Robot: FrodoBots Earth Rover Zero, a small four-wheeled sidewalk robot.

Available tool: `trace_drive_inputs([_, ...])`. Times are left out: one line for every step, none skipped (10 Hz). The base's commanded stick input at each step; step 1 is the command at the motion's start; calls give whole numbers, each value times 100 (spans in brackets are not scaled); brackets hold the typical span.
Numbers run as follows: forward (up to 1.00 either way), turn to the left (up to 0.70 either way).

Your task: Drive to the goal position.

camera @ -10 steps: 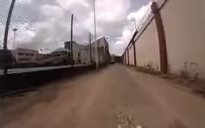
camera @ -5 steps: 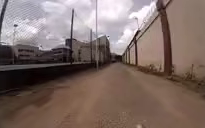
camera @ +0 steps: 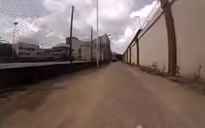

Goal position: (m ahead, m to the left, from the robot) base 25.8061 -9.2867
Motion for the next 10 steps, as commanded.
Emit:
trace_drive_inputs([50, 0])
trace_drive_inputs([50, 0])
trace_drive_inputs([50, 0])
trace_drive_inputs([50, 0])
trace_drive_inputs([50, 0])
trace_drive_inputs([50, 0])
trace_drive_inputs([50, 0])
trace_drive_inputs([50, 0])
trace_drive_inputs([50, 0])
trace_drive_inputs([50, 0])
